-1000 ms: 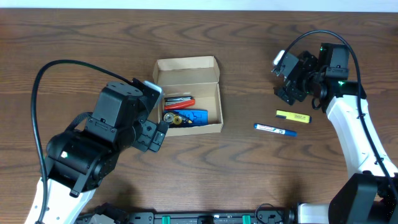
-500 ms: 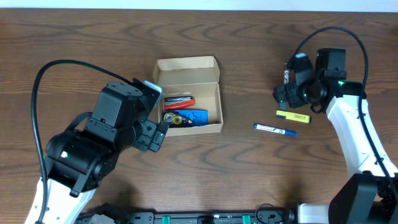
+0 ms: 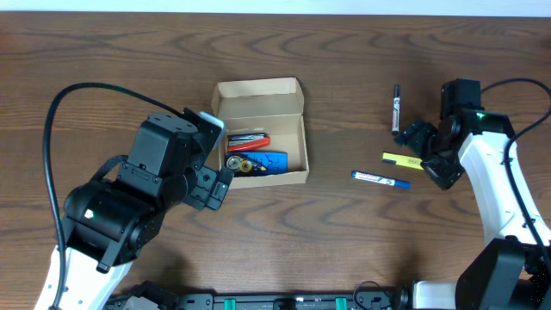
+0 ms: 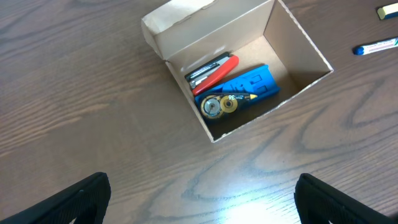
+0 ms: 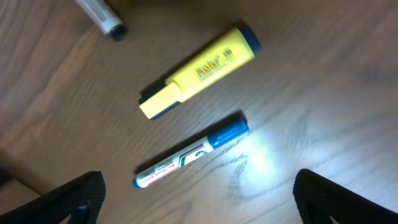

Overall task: Pack container
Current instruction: 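Move the right gripper to the yellow highlighter and grasp it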

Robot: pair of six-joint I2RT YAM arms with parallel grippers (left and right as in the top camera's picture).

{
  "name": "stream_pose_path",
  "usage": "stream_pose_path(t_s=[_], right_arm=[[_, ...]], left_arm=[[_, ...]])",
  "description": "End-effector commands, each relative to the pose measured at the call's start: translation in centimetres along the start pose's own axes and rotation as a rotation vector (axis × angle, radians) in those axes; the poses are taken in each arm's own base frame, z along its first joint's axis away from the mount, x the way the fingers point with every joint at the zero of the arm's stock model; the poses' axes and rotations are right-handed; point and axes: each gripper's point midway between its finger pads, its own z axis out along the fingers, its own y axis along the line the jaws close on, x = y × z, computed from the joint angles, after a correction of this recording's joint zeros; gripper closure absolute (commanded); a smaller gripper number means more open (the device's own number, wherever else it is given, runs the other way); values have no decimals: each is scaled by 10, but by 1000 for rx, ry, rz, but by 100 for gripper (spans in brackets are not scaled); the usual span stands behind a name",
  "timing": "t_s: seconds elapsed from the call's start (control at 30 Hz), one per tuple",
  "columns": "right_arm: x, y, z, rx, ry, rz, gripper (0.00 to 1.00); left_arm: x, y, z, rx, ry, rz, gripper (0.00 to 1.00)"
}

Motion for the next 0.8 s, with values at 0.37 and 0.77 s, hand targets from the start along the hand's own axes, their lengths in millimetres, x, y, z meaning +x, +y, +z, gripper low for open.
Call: stream_pose_path(t_s=[0.37,0.77], right_arm=[[-17,-10,68,104,-58,562,5],[-31,-14,114,170,-108,551,22]], left_arm=[[0,1,-1,-2,-1,4,5],[0,1,-1,-2,-1,4,5]])
